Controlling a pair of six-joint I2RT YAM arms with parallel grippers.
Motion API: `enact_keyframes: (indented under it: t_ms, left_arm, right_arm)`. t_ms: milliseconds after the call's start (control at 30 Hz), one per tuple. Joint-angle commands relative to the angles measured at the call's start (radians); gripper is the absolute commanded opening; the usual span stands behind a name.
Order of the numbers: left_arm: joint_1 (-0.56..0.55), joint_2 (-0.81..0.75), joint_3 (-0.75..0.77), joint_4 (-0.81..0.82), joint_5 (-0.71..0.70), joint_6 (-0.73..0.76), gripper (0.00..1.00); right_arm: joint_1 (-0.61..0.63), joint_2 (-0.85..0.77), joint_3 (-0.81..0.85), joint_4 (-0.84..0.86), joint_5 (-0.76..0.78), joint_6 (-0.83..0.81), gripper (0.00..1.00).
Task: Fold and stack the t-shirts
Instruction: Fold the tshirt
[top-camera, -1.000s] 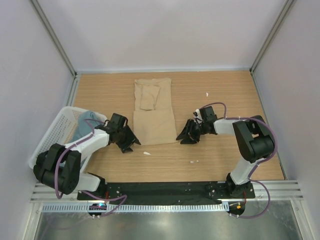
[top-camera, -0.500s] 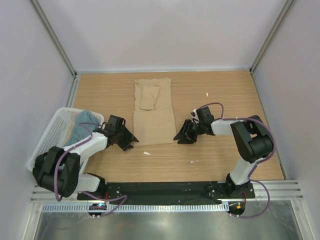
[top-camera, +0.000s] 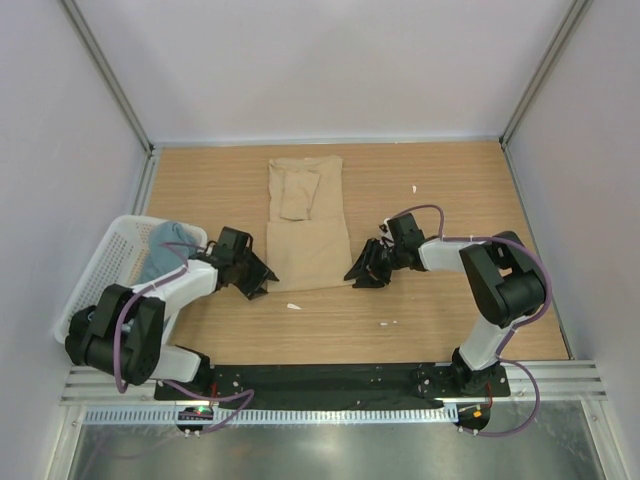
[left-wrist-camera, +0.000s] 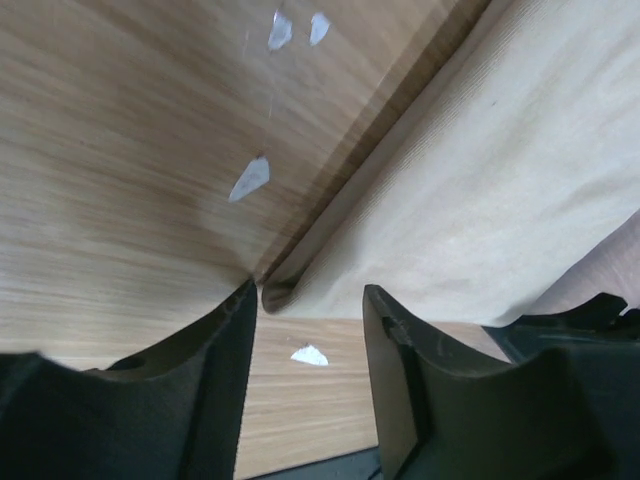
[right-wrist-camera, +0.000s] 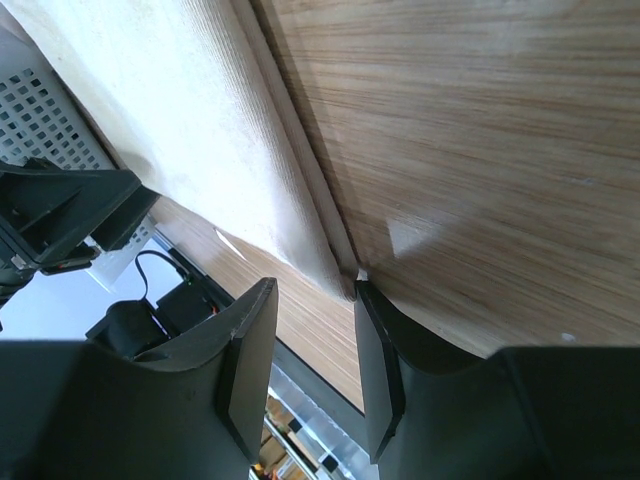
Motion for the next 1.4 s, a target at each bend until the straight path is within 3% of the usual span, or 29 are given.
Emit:
enact_keyframes:
  t_ms: [0,333,933,1000,1133,1233,1367]
  left_arm:
    - [0.006,0.021,0.006,-0.100,0.042,-0.009,0.50]
    - [-0.002,0.062,0.012,-0.119,0.020,0.008,0.49]
    - [0.000,0.096,0.029,-0.097,-0.044,0.051,0.31]
    - [-0.002,0.094,0.032,-0.100,-0.049,0.061,0.19]
    - [-0.002,0.099,0.043,-0.110,-0.044,0.104,0.00]
    - [-0.014,0.093,0.056,-0.123,-0.052,0.136,0.00]
    - [-0.031,0.084,0.064,-0.130,-0.049,0.141,0.00]
  right_arm:
    - [0.006,-0.005,0.008,-0.040,0.117,-0.021,0.43]
    - [0.006,-0.005,0.017,-0.069,0.163,-0.026,0.44]
    - [0.006,0.047,0.019,-0.066,0.191,-0.007,0.43]
    - [0.006,0.055,0.020,-0.063,0.191,-0.006,0.40]
    - [0.006,0.087,0.025,-0.046,0.181,-0.007,0.22]
    - [0.006,0.103,0.023,-0.042,0.177,-0.018,0.06]
    - [0.006,0.087,-0.001,-0.023,0.163,-0.015,0.01]
